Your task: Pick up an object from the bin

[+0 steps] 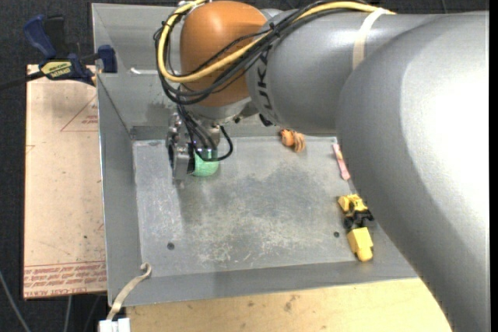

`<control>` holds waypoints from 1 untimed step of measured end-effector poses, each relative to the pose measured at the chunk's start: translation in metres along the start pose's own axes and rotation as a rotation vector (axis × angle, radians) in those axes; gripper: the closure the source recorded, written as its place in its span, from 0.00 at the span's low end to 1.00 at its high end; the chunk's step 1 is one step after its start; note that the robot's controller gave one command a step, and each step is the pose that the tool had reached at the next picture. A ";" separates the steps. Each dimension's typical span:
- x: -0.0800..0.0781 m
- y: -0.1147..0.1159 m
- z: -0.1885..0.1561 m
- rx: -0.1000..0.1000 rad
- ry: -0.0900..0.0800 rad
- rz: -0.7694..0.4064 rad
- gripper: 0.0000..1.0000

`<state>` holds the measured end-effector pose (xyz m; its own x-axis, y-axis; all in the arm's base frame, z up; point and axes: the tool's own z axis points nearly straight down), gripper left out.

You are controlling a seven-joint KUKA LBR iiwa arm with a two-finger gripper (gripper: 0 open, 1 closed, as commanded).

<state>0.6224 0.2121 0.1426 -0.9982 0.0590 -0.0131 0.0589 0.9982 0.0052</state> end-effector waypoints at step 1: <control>0.050 -0.013 -0.012 0.006 0.018 -0.010 1.00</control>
Offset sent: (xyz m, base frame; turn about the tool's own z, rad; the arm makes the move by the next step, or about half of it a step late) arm -0.0034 0.0021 0.0893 0.0127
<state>0.5716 0.2024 0.1538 -0.9988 0.0492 0.0051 0.0492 0.9988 -0.0012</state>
